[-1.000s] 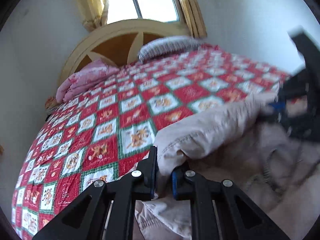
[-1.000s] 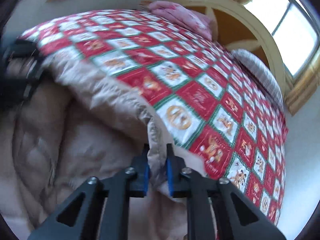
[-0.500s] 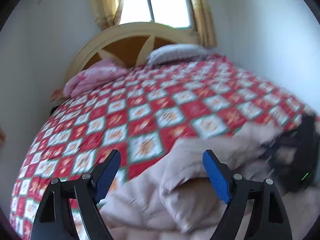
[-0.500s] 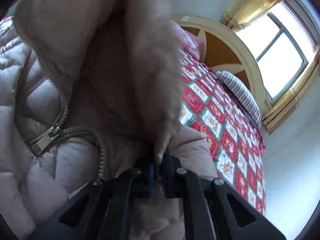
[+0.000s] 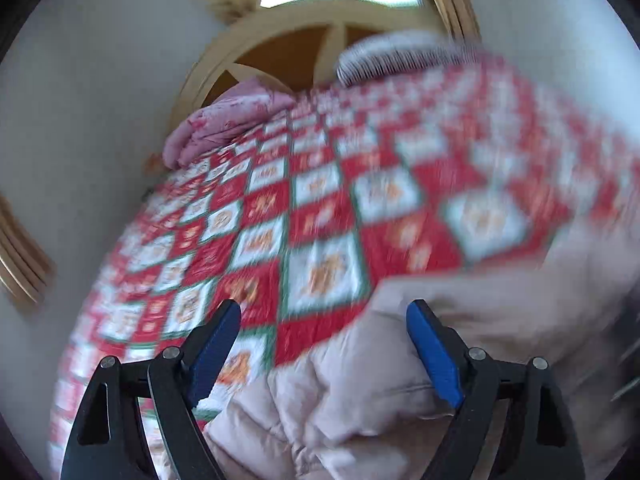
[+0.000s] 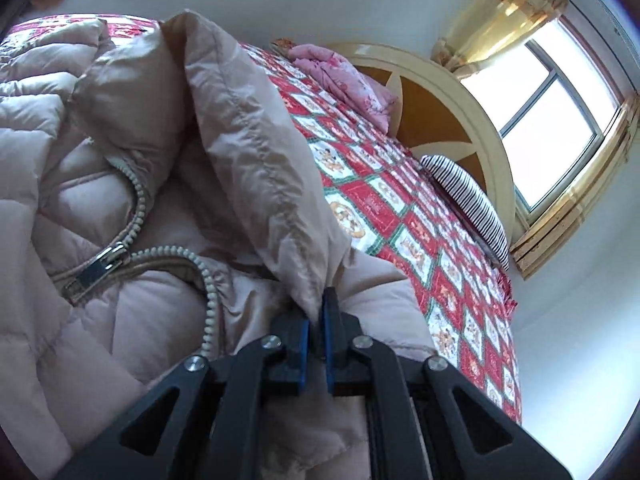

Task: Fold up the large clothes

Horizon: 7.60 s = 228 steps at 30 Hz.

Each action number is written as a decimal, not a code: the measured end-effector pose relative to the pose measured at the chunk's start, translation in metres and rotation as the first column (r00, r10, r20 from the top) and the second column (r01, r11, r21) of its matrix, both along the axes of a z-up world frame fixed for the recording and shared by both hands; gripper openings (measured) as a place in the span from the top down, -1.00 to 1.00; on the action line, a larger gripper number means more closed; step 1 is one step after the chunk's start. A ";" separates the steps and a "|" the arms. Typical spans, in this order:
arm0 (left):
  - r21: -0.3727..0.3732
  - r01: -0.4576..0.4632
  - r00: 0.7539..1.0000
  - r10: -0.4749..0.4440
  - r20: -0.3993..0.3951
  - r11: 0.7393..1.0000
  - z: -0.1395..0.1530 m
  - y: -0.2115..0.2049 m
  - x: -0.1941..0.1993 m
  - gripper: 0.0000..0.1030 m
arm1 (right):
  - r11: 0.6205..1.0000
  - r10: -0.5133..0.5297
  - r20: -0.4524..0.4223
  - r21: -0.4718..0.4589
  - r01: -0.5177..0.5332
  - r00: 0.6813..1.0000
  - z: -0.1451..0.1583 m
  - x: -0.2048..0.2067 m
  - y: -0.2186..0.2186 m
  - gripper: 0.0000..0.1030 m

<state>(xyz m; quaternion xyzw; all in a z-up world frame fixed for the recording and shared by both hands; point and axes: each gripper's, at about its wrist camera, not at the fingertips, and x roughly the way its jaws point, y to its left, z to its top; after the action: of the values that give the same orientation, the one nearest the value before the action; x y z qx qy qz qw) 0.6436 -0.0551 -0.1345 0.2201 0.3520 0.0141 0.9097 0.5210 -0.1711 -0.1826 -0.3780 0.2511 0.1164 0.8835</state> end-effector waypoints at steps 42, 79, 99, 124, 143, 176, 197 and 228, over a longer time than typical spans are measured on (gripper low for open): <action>-0.255 -0.051 0.988 0.012 -0.151 0.966 -0.057 -0.011 -0.009 -0.99 | 0.763 -0.254 -0.418 0.468 0.446 0.872 0.002 0.058 -0.046 0.09; -0.302 -0.055 0.984 0.000 -0.178 0.952 -0.062 -0.004 0.000 -0.99 | 0.742 -0.247 -0.444 0.485 0.463 0.861 -0.004 0.062 -0.049 0.09; -0.304 0.000 0.993 -0.035 -0.109 0.953 -0.020 0.004 -0.013 -0.98 | 0.757 -0.259 -0.443 0.459 0.465 0.858 -0.002 0.065 -0.047 0.05; -0.584 -0.044 0.980 -0.079 -0.184 0.811 -0.036 0.235 -0.413 -0.98 | 0.502 -0.269 -0.572 0.604 0.619 0.775 0.052 -0.312 -0.208 -0.79; -0.692 0.070 0.975 -0.195 -0.105 0.719 -0.031 0.241 -0.472 0.72 | 0.330 -0.180 -0.624 0.690 0.644 0.760 0.013 -0.393 -0.172 0.60; -0.898 0.178 0.931 -0.363 0.022 0.402 0.110 0.287 -0.454 0.57 | 0.150 -0.129 -0.277 0.944 0.295 0.952 0.194 -0.425 -0.193 0.76; -0.521 0.439 0.877 -0.224 0.425 0.732 0.154 0.214 -0.496 -0.59 | 0.129 -0.268 -0.537 0.803 0.582 0.800 0.131 -0.227 -0.191 0.76; -0.253 0.043 0.992 -0.012 0.123 0.967 0.016 0.117 -0.291 -0.77 | 0.691 -0.231 -0.377 0.585 0.424 0.897 0.045 -0.200 -0.031 -0.72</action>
<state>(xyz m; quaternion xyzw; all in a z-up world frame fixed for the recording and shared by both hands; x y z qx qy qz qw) 0.3522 0.0621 -0.1188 0.1051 0.2923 -0.0308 0.9500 0.3209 -0.2018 -0.1380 0.0261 0.3779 0.0864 0.9214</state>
